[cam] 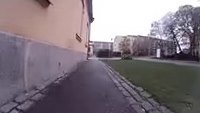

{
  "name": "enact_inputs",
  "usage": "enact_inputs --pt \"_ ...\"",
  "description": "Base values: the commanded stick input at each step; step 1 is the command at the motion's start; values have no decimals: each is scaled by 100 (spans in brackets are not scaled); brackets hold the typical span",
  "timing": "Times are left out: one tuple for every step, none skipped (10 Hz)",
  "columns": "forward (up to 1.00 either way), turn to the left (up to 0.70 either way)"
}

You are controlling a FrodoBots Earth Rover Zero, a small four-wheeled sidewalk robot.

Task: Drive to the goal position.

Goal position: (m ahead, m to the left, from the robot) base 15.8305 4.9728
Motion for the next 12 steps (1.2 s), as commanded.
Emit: enact_inputs --pt "70 0" --pt "79 0" --pt "85 0" --pt "85 0" --pt "85 11" --pt "85 33" --pt "85 17" --pt "85 0" --pt "85 0" --pt "85 0" --pt "85 0" --pt "85 0"
